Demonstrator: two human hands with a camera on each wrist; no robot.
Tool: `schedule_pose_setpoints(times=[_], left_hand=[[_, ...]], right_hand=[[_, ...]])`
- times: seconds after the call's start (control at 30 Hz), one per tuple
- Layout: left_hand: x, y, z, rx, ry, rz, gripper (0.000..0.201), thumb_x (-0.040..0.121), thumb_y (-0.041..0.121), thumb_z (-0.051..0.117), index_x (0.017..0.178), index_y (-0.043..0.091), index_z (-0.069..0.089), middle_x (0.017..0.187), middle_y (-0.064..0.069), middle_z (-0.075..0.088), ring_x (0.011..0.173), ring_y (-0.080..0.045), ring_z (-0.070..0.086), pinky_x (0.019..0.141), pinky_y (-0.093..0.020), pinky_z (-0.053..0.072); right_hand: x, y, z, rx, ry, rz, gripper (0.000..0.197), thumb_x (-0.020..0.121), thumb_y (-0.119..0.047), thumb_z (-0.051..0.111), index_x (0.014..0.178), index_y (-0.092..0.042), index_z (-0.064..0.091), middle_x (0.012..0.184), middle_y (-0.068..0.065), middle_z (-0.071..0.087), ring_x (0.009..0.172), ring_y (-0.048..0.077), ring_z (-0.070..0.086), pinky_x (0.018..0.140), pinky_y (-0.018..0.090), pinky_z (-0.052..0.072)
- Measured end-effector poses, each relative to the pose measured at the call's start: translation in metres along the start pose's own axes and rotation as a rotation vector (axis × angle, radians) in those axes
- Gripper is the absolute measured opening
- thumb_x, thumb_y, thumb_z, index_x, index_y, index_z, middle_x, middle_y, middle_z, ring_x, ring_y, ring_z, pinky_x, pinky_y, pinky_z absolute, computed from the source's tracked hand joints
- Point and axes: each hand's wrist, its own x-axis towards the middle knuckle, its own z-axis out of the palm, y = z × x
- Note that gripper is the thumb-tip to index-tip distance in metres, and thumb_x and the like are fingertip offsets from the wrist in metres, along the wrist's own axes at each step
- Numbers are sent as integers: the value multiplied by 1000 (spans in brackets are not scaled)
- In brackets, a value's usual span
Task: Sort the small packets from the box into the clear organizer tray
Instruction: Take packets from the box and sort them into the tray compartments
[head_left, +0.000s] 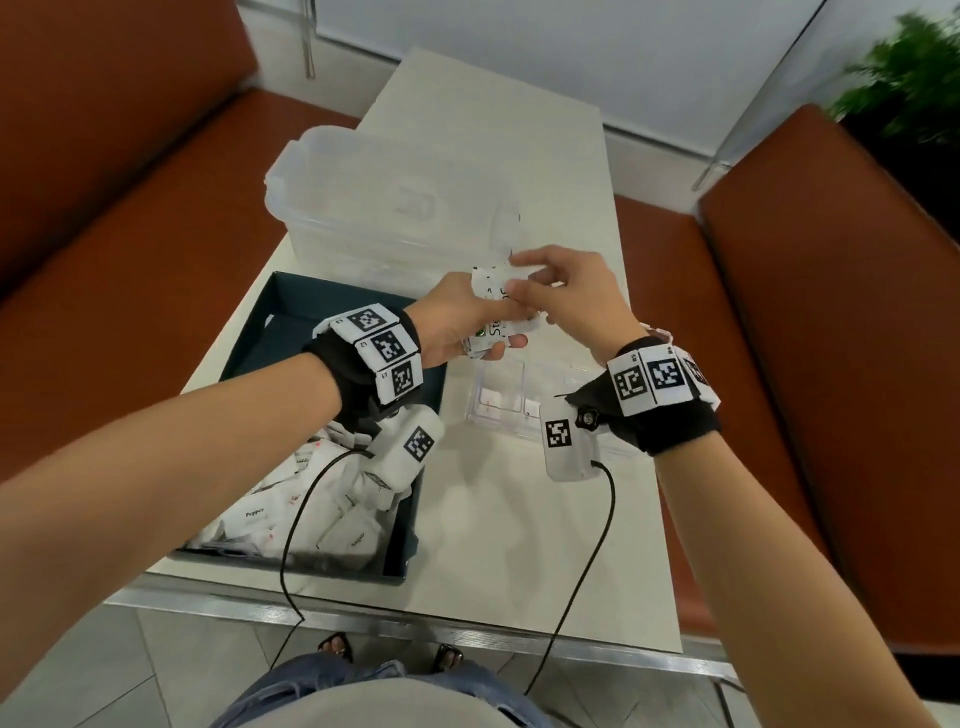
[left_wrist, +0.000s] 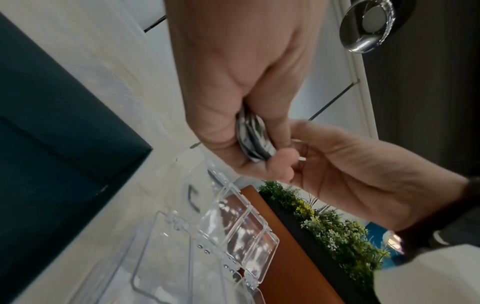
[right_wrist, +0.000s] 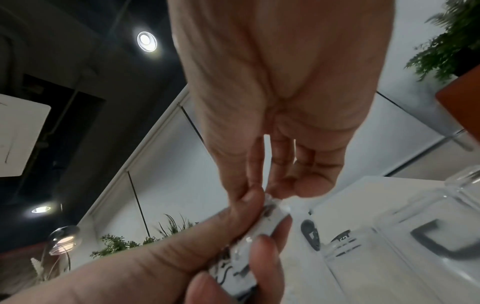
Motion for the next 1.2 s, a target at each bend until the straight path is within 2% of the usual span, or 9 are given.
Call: schedule_pose_setpoints(times=[0.17, 0.33, 0.43, 0.57, 0.67, 0.77, 0.9, 1.07, 1.2], left_hand=[[-2, 2, 20, -120, 16, -105, 18, 98, 14, 52, 110, 1, 57, 100, -19, 68, 79, -25, 71, 53, -27, 54], [0, 5, 23, -264, 32, -115, 27, 99, -2, 35, 120, -5, 52, 110, -25, 64, 89, -29, 69, 63, -34, 60], [4, 1, 24, -215, 45, -66, 22, 100, -2, 44, 120, -8, 51, 111, -26, 66, 94, -32, 70, 66, -37, 61], [10, -7, 28, -112, 83, 15, 27, 90, 7, 66, 114, -4, 58, 92, -17, 72, 81, -28, 73, 57, -31, 58], [14, -10, 37, -45, 118, 44, 27, 85, 13, 74, 107, 2, 64, 91, -14, 74, 75, -26, 73, 54, -29, 56], [16, -13, 48, -20, 96, 48, 25, 86, 13, 73, 107, 4, 63, 91, -15, 75, 76, -27, 74, 51, -28, 55], [18, -14, 60, -86, 138, 52, 19, 88, 10, 69, 95, 19, 54, 77, -11, 75, 67, -26, 73, 50, -29, 56], [25, -10, 64, -191, 199, 92, 20, 95, 20, 61, 110, 7, 61, 99, -17, 70, 76, -26, 70, 54, -30, 55], [27, -8, 60, -217, 229, 86, 17, 97, 17, 59, 110, 6, 59, 100, -15, 70, 80, -25, 69, 55, -31, 57]], right_hand=[[-5, 19, -21, 50, 120, 68, 8, 83, -10, 71, 84, -18, 69, 74, 1, 68, 58, 6, 56, 57, 22, 50], [-11, 43, -49, 218, 176, 204, 5, 87, -12, 68, 91, -14, 68, 89, 8, 73, 70, 14, 63, 61, 24, 53], [-15, 51, -64, 346, 160, 213, 10, 88, -7, 67, 98, -6, 67, 90, 13, 71, 72, 16, 63, 65, 26, 54], [-22, 51, -71, 496, 33, 220, 16, 87, -4, 67, 103, -3, 67, 99, 22, 67, 77, 20, 60, 64, 24, 54], [-26, 47, -66, 564, -51, 223, 20, 86, -2, 67, 106, -1, 67, 97, 21, 67, 78, 22, 61, 62, 22, 54], [-26, 47, -61, 603, -3, 239, 24, 87, -2, 66, 110, 1, 65, 104, 26, 67, 83, 25, 62, 65, 22, 55], [-24, 50, -63, 758, 20, 280, 23, 88, -2, 64, 112, -1, 65, 99, 17, 70, 81, 21, 65, 71, 26, 55], [-28, 55, -59, 754, 8, 312, 22, 87, -2, 66, 109, -1, 65, 92, 16, 68, 70, 16, 62, 65, 24, 54], [-22, 62, -57, 648, 66, 293, 13, 89, -3, 64, 101, -5, 67, 83, 10, 65, 60, 10, 56, 60, 21, 52]])
